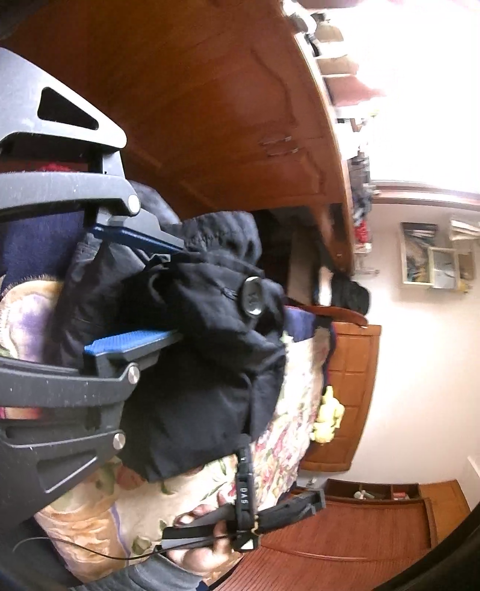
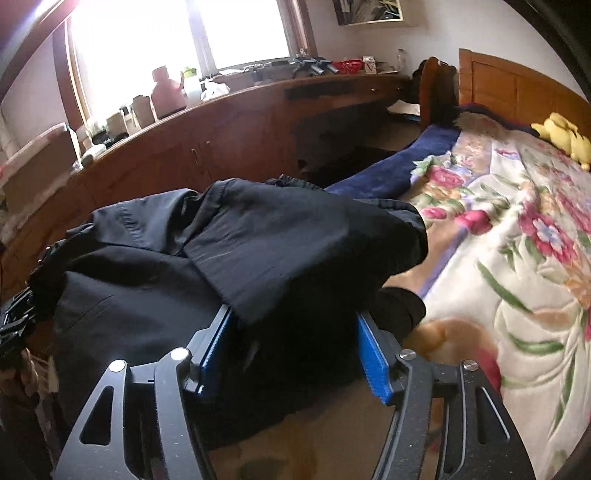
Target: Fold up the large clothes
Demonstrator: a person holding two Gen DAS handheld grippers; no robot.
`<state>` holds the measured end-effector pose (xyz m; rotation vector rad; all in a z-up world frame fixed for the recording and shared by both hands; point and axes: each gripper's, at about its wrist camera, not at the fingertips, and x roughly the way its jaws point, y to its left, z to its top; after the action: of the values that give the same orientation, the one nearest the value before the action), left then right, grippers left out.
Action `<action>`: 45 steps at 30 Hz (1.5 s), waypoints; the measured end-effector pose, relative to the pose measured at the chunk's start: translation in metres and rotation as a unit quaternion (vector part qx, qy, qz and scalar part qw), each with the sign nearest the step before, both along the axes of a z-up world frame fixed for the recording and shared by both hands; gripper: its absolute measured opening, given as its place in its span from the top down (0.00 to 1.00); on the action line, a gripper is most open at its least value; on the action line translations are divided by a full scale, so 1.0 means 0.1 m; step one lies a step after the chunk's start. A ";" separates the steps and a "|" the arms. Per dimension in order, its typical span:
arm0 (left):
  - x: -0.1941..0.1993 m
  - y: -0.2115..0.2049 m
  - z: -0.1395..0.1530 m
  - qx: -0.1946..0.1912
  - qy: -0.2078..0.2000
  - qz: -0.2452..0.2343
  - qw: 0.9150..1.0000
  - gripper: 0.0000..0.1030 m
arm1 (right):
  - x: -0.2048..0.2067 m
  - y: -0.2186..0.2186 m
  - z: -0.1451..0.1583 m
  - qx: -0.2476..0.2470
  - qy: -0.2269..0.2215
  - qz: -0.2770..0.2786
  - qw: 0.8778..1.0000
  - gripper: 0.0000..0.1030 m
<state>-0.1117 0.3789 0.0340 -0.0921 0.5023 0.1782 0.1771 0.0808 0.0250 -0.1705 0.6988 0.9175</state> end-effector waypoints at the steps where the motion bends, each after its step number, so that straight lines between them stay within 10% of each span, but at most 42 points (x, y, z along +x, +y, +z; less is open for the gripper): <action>1: -0.06 -0.03 0.05 0.006 -0.008 0.003 1.000 0.57 | -0.02 -0.03 0.04 0.006 0.001 0.001 1.000 0.33; 24: 0.32 -1.81 0.46 0.023 -0.078 -0.081 0.993 0.36 | -1.10 -1.73 0.08 0.053 -0.116 -0.128 0.983 0.24; 45: 1.10 -3.50 0.35 0.038 -0.074 -0.130 0.988 0.34 | -1.80 -2.98 0.12 0.062 -0.199 -0.303 0.930 0.20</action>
<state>-0.0018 0.0288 0.0686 0.0361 0.3553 -0.0650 -0.0030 -0.2171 0.0366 -0.0189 0.2791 0.3118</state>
